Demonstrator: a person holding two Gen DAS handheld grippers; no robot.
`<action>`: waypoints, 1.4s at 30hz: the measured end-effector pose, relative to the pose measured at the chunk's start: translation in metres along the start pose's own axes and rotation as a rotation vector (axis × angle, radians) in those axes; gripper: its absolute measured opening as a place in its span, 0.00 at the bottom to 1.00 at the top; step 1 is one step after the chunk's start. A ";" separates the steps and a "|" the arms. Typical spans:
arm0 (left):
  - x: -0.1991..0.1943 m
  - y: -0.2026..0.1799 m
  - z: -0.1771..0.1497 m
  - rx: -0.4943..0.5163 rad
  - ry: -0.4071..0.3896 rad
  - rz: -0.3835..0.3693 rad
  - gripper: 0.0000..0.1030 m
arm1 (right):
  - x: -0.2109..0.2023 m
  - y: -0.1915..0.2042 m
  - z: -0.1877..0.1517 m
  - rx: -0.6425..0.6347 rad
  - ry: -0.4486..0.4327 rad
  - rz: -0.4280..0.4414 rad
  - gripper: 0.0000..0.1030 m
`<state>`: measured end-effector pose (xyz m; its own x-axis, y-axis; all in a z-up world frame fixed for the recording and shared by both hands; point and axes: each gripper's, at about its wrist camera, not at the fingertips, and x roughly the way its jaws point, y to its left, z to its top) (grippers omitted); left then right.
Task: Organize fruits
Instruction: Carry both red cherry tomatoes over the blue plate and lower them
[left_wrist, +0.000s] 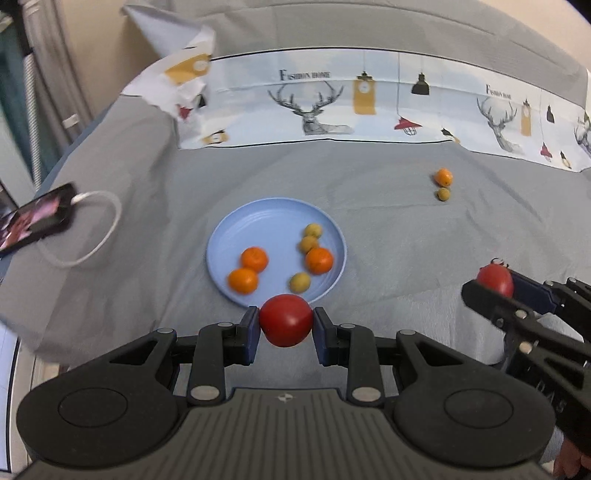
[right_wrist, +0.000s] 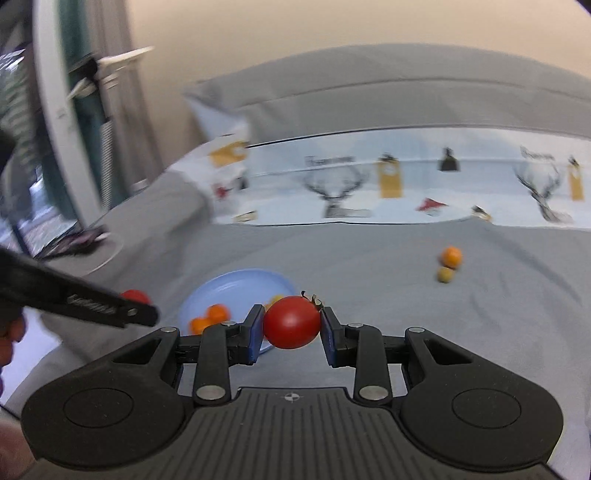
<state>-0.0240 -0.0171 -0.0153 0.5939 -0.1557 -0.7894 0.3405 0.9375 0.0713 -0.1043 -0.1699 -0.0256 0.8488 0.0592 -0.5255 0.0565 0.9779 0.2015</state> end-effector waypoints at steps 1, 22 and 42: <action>-0.005 0.003 -0.005 -0.005 -0.006 0.008 0.32 | -0.004 0.008 0.000 -0.014 0.003 0.008 0.33; -0.050 0.031 -0.041 -0.072 -0.109 -0.012 0.32 | -0.044 0.068 -0.012 -0.149 0.003 0.019 0.33; -0.032 0.038 -0.042 -0.083 -0.074 -0.029 0.32 | -0.031 0.070 -0.013 -0.155 0.051 0.014 0.33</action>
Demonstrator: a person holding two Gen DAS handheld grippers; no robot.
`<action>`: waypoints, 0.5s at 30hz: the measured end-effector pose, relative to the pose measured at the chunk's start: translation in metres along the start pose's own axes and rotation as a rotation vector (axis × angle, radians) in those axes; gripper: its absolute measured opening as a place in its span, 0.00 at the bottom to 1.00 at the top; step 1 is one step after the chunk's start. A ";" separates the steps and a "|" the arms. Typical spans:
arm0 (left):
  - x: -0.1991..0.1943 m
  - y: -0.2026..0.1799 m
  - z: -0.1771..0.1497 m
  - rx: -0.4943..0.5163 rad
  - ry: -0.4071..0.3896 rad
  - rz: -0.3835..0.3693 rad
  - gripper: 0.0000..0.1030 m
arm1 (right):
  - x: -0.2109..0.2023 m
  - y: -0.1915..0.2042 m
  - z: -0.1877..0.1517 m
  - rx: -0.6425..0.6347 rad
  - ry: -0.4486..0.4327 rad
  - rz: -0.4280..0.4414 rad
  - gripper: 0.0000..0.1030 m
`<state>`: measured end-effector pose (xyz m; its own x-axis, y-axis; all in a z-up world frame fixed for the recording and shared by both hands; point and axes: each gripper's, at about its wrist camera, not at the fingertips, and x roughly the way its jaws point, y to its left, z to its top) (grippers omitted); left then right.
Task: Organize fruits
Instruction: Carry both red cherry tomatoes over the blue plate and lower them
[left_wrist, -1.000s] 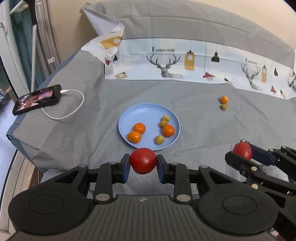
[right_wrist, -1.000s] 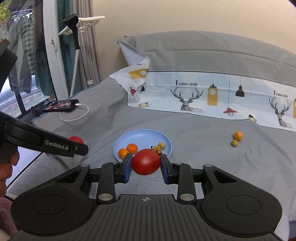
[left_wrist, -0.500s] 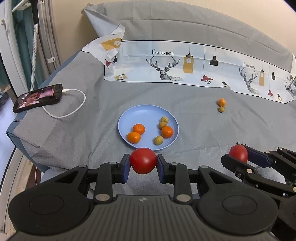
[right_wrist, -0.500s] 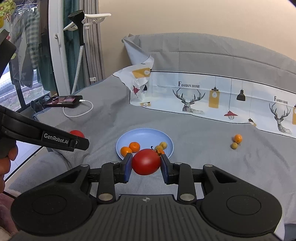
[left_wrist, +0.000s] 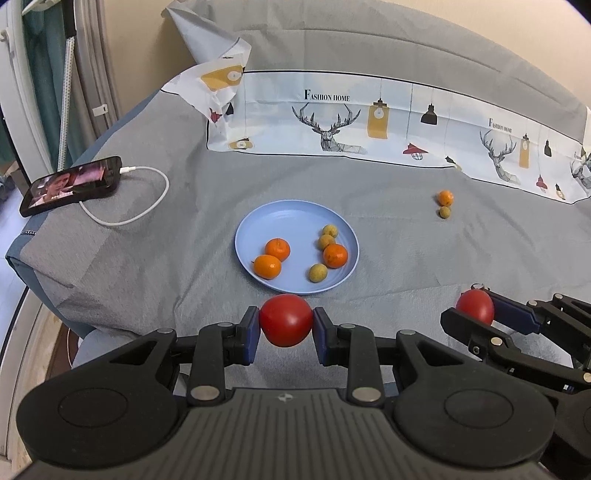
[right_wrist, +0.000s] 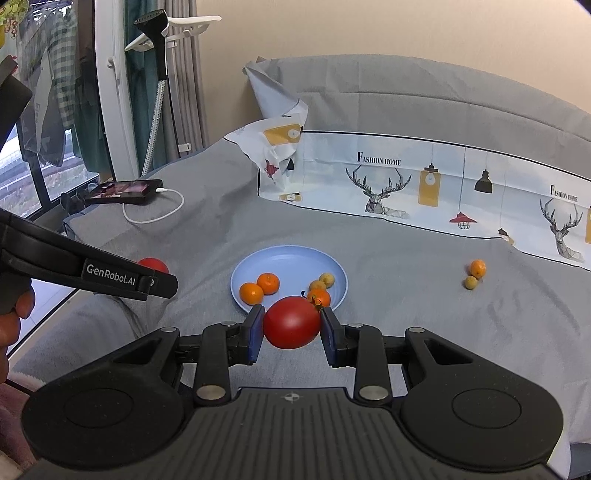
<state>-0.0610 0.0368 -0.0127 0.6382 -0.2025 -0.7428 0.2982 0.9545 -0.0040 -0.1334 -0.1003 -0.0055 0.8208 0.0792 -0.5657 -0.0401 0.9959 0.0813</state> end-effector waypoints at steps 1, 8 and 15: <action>0.001 0.000 0.000 0.000 0.002 0.000 0.32 | 0.001 0.000 0.000 0.000 0.002 0.000 0.33; 0.009 0.002 0.000 -0.004 0.019 -0.001 0.32 | 0.008 -0.002 0.001 0.003 0.022 0.000 0.33; 0.021 0.007 0.007 -0.023 0.040 0.001 0.32 | 0.020 -0.004 0.003 0.003 0.044 -0.010 0.33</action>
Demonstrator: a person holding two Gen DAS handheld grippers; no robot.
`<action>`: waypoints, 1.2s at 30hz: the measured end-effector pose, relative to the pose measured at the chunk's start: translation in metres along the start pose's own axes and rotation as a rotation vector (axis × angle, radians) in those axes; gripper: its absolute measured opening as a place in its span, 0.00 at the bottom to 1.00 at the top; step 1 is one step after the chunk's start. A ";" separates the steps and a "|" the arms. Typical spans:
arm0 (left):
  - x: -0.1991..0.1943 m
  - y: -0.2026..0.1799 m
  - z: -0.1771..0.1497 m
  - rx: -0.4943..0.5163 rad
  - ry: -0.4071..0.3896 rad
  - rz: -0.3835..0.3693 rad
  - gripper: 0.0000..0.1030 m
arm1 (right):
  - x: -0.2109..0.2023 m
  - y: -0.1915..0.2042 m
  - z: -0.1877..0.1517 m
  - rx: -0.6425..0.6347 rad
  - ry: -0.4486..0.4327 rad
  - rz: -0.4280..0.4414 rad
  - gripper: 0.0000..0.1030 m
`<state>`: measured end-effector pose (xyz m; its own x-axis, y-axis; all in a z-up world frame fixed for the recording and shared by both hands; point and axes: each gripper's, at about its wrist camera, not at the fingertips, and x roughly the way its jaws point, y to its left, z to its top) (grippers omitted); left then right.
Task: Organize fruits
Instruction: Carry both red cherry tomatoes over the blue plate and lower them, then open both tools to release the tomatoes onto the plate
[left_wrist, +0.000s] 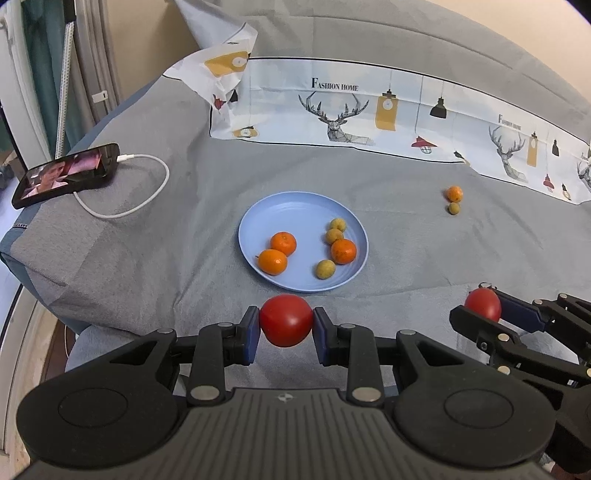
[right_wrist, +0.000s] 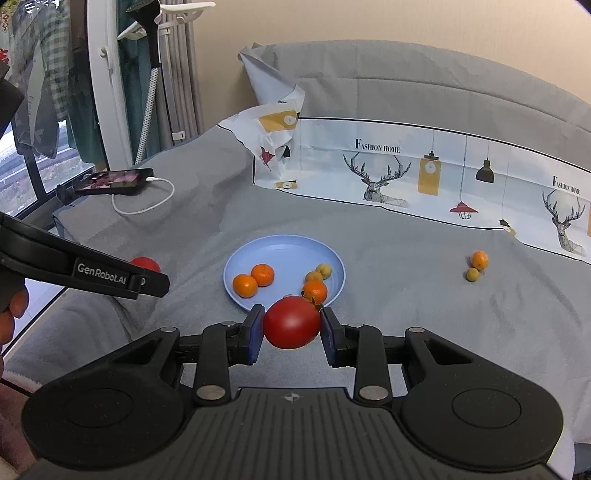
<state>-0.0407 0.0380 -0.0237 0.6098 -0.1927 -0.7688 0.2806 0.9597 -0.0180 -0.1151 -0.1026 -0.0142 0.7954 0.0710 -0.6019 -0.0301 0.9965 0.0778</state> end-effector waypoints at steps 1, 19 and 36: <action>0.002 0.001 0.002 -0.004 0.004 0.000 0.32 | 0.002 -0.001 0.001 0.000 0.002 -0.002 0.33; 0.075 0.021 0.069 -0.047 0.072 0.038 0.32 | 0.086 -0.015 0.028 0.033 0.081 0.038 0.33; 0.202 0.015 0.115 0.012 0.177 0.048 0.32 | 0.212 -0.025 0.046 0.001 0.157 0.053 0.33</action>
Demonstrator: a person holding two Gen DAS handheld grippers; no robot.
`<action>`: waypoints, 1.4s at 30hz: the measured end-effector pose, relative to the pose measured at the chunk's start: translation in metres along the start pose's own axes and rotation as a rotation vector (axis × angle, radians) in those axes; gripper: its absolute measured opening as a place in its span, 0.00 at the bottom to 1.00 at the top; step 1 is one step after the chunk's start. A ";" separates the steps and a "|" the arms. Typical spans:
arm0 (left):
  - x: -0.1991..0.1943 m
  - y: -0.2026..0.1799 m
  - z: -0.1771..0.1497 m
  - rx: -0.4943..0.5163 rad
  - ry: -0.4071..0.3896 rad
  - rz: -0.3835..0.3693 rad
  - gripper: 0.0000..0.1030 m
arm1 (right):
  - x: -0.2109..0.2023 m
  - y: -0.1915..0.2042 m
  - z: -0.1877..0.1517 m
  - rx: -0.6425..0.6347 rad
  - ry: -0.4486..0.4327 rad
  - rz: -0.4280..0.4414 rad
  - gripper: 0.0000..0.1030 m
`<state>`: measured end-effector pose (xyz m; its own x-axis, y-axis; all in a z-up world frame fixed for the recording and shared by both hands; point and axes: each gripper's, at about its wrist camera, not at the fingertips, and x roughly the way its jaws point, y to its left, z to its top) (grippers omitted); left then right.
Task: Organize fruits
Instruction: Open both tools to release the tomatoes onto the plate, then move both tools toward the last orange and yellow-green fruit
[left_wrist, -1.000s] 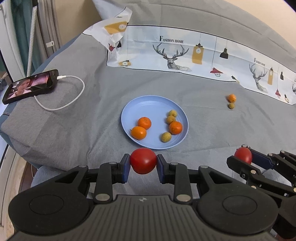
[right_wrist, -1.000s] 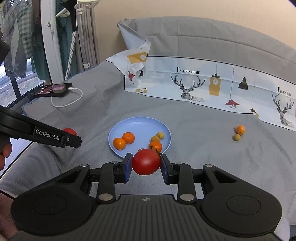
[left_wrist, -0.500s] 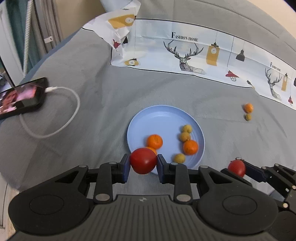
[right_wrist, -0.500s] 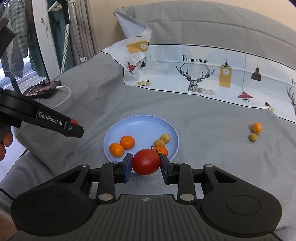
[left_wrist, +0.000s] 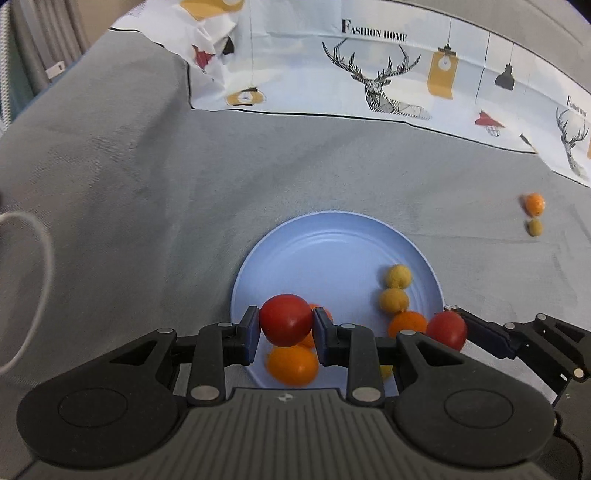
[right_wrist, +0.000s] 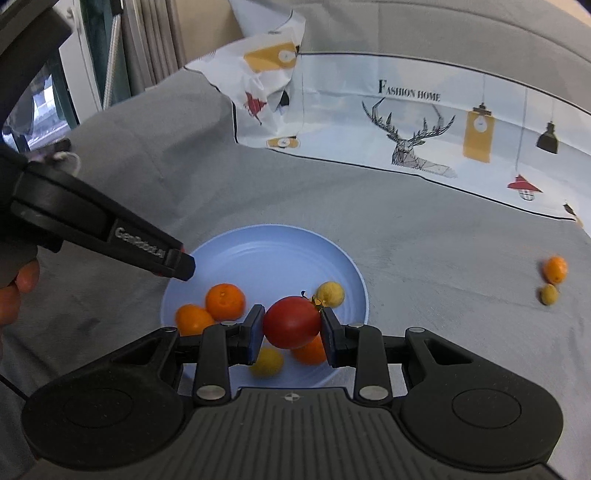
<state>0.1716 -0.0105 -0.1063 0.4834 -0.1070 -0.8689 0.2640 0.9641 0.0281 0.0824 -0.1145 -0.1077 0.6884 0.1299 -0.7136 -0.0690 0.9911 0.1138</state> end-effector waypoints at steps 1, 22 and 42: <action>0.006 -0.001 0.002 0.001 0.005 0.005 0.32 | 0.006 0.000 0.002 -0.003 0.004 0.001 0.33; -0.168 0.001 0.000 -0.073 0.010 0.006 1.00 | -0.101 -0.035 -0.019 0.169 0.031 -0.115 0.89; -0.418 -0.027 -0.026 -0.140 -0.334 -0.028 1.00 | -0.224 -0.060 -0.043 0.270 -0.136 -0.247 0.89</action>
<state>-0.0591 0.0142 0.2434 0.7296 -0.1851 -0.6583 0.1755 0.9811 -0.0813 -0.0987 -0.2022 0.0158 0.7510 -0.1348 -0.6464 0.2910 0.9463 0.1408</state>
